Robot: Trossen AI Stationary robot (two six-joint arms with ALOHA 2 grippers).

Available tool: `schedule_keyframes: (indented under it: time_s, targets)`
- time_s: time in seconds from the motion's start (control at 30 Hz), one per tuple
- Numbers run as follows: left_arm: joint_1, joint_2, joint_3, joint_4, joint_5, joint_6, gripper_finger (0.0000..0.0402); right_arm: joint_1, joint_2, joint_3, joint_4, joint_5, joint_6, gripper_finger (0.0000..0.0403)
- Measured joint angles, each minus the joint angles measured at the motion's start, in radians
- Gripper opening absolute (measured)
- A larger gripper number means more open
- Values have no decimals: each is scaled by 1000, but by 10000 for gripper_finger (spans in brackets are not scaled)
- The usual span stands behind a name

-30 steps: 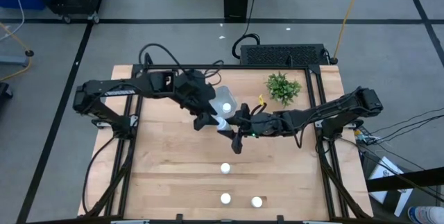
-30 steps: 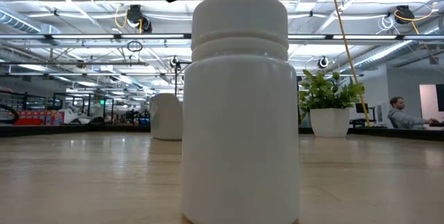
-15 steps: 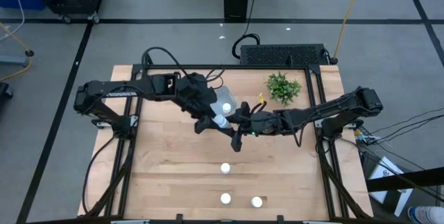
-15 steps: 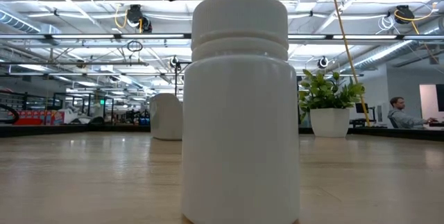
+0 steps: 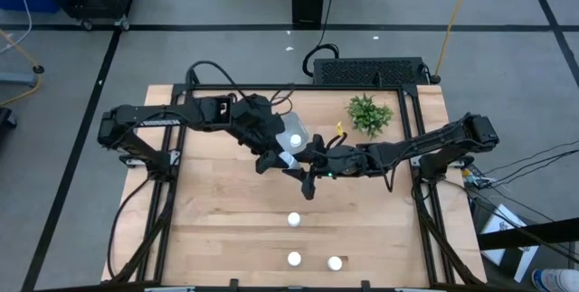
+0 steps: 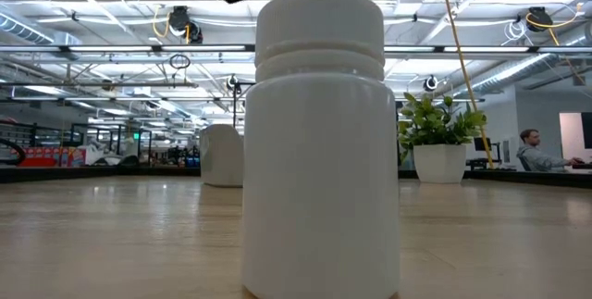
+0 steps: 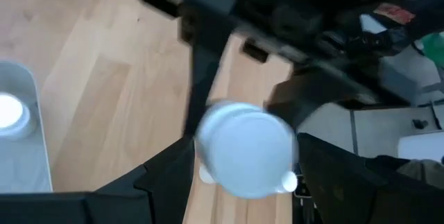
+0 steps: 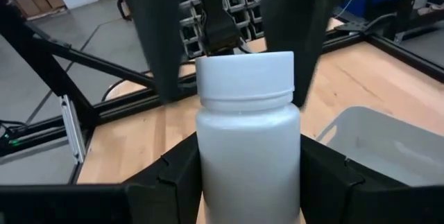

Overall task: Pick and place pill bottles into a basket
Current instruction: Put the white pill bottle into the gray bin

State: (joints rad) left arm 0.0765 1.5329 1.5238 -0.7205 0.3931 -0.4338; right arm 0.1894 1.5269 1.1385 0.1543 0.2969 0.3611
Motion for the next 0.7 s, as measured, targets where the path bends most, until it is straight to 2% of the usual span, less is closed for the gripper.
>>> schedule_keyframes:
  time_s: [0.23, 0.33, 0.5, 0.7]
  targets:
    - [0, 20, 0, 11, 0, -13, 253, 2, 0, 0, -2, -10, 1, 173]
    - [0, 18, 0, 6, 4, -5, 229, 2, 0, 0, -3, -10, 2, 173]
    - [9, 17, 0, -14, -5, 5, 166, 0, 0, -1, -17, -4, 23, 173]
    - [10, 16, 0, -16, 3, 6, 164, 0, 0, -1, -16, -5, 35, 175]
